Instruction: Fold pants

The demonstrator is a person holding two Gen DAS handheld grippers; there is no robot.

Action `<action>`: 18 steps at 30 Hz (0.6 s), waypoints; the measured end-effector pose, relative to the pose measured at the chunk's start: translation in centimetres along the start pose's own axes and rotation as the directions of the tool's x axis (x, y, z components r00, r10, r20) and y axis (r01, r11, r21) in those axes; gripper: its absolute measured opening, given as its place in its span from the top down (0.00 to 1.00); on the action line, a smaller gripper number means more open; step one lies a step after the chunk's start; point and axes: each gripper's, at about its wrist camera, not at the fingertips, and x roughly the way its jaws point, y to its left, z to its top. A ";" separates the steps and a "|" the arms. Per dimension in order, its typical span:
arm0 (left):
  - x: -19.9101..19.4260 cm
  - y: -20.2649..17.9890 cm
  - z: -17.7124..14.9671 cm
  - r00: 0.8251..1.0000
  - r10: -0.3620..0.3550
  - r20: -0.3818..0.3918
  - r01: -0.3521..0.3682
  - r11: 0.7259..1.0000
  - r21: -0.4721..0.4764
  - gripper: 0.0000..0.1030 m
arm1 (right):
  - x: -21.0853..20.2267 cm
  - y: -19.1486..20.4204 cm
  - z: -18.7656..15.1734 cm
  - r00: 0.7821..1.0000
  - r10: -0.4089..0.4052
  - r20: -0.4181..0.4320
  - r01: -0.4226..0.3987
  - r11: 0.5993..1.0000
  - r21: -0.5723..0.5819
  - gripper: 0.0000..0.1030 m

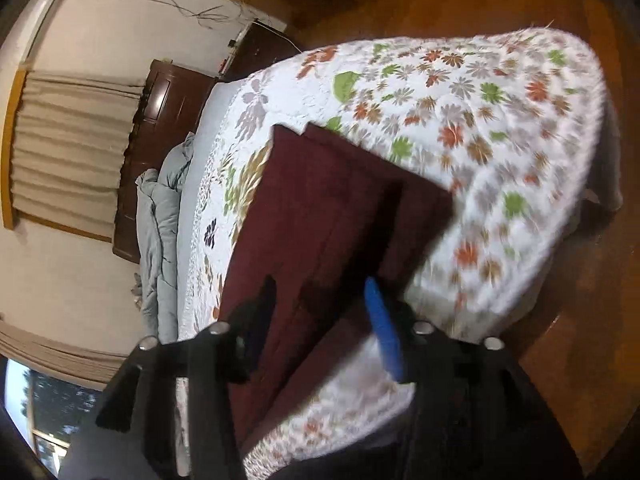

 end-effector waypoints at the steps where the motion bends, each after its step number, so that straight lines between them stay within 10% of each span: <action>1: -1.1 -0.5 -0.4 0.999 0.024 0.027 -0.025 0.999 0.034 0.31 | -0.4 0.7 -1.1 1.000 0.020 -0.008 -0.020 1.000 -0.009 0.48; 9: 1.5 -7.9 -5.3 0.989 -0.122 -0.079 0.133 0.978 0.160 0.19 | 5.4 9.5 -14.0 0.927 0.169 -0.336 -0.205 0.976 -0.072 0.41; 18: 5.6 -6.5 -5.9 0.983 -0.067 -0.169 0.084 0.992 0.095 0.19 | 10.7 12.5 -19.8 0.896 0.084 -0.436 -0.141 0.985 -0.101 0.43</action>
